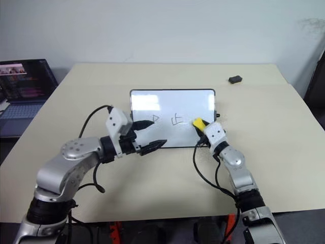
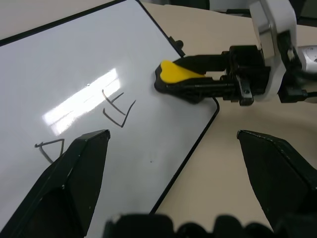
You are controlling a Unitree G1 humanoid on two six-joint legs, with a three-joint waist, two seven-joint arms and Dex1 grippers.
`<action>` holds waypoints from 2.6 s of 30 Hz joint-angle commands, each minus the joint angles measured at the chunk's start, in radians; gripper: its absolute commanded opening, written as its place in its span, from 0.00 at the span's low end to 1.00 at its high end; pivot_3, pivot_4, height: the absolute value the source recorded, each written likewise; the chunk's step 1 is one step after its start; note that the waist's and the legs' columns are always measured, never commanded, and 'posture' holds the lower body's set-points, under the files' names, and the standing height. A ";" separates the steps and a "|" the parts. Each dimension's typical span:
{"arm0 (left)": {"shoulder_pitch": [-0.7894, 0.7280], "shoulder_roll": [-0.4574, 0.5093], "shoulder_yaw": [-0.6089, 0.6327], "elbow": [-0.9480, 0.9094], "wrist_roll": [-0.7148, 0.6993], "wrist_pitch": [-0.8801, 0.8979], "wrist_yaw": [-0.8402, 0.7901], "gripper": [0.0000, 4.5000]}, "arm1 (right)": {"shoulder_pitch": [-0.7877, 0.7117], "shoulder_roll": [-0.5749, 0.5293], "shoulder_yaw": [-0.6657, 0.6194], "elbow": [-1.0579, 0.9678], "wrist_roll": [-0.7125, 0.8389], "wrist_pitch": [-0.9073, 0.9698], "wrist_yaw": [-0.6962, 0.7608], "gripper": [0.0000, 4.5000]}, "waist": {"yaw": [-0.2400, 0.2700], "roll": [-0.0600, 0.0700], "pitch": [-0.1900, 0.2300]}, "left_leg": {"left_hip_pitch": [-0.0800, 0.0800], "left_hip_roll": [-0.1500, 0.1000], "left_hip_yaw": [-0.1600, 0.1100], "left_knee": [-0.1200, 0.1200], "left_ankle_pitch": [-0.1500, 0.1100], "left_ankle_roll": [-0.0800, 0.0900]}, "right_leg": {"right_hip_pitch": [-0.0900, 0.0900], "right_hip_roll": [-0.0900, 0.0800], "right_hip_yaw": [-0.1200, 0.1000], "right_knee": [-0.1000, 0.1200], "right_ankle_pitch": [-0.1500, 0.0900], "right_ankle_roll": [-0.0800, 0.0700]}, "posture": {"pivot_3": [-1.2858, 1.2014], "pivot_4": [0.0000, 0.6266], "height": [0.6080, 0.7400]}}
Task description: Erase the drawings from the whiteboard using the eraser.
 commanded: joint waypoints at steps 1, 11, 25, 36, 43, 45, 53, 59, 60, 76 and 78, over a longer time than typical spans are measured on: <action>0.013 -0.009 0.062 -0.026 0.014 -0.023 0.055 1.00 | 0.000 -0.002 -0.055 -0.147 0.098 0.085 0.027 0.25 | 0.003 0.000 0.000 | -0.002 0.000 -0.001 0.000 0.000 0.000 | -0.001 0.000 -0.001 0.000 0.000 0.000 | 0.52 0.24 1.00; 0.179 -0.028 0.161 -0.105 0.020 -0.027 0.170 1.00 | 0.228 -0.077 -0.064 -0.478 0.199 0.243 0.113 0.25 | 0.024 0.000 0.000 | -0.021 0.000 -0.001 -0.001 -0.001 -0.001 | -0.017 -0.002 -0.002 -0.004 -0.001 0.001 | 0.52 0.24 1.00; 0.246 -0.033 0.235 -0.162 0.027 0.000 0.273 1.00 | 0.243 -0.148 -0.006 -0.422 0.042 0.086 0.125 0.25 | 0.020 0.000 0.000 | -0.014 -0.001 0.000 0.000 -0.001 -0.001 | -0.013 -0.002 -0.001 -0.001 -0.001 0.001 | 0.52 0.24 1.00; 0.214 -0.010 0.232 -0.157 0.023 0.024 0.260 1.00 | -0.124 -0.033 0.055 -0.059 -0.030 -0.076 0.093 0.25 | 0.021 0.000 0.001 | -0.015 0.000 0.000 0.000 0.000 -0.002 | -0.013 -0.001 -0.001 -0.002 -0.001 0.001 | 0.52 0.24 1.00; 0.201 0.006 0.223 -0.146 0.019 0.020 0.229 1.00 | -0.270 0.002 0.086 0.230 -0.127 -0.122 0.027 0.25 | 0.020 0.000 0.001 | -0.015 0.000 0.000 0.000 0.000 -0.002 | -0.014 -0.002 -0.001 -0.002 -0.001 0.000 | 0.52 0.24 1.00; 0.194 0.007 0.222 -0.143 0.021 0.020 0.225 1.00 | -0.261 -0.002 0.108 0.260 -0.142 -0.118 0.050 0.25 | 0.020 0.000 0.000 | -0.015 0.000 0.001 -0.001 0.000 -0.002 | -0.014 -0.002 -0.001 -0.002 -0.001 0.000 | 0.52 0.24 1.00; 0.180 0.009 0.219 -0.131 0.022 0.015 0.216 1.00 | -0.129 -0.056 0.239 0.218 -0.220 -0.092 0.175 0.25 | 0.019 -0.001 -0.002 | -0.011 0.000 0.000 0.000 -0.001 -0.001 | -0.011 -0.002 -0.001 0.000 -0.001 0.000 | 0.52 0.24 1.00; 0.181 0.010 0.217 -0.126 0.026 0.017 0.208 1.00 | -0.130 -0.059 0.232 0.177 -0.222 -0.112 0.149 0.25 | 0.018 -0.001 -0.001 | -0.001 0.000 0.000 0.001 -0.001 -0.001 | 0.000 -0.002 -0.002 0.000 0.000 0.000 | 0.52 0.24 1.00; 0.184 0.010 0.217 -0.125 0.027 0.017 0.207 1.00 | -0.141 -0.054 0.215 0.167 -0.209 -0.127 0.133 0.25 | 0.019 -0.001 -0.001 | 0.002 0.000 0.000 0.000 -0.001 -0.001 | 0.001 -0.002 -0.002 0.000 0.000 0.000 | 0.52 0.24 1.00; 0.206 0.013 0.214 -0.119 0.036 0.009 0.202 1.00 | -0.340 -0.004 0.130 0.313 -0.190 -0.152 0.029 0.25 | 0.020 -0.001 0.001 | -0.017 0.000 0.001 -0.001 0.000 -0.002 | -0.016 -0.002 -0.001 -0.003 0.000 -0.001 | 0.52 0.24 1.00; 0.210 0.013 0.215 -0.114 0.038 0.003 0.198 1.00 | -0.310 -0.013 0.160 0.307 -0.205 -0.126 0.072 0.25 | 0.019 -0.001 0.001 | -0.016 0.000 0.001 -0.001 -0.001 -0.002 | -0.015 -0.002 -0.001 -0.002 0.000 -0.001 | 0.52 0.24 1.00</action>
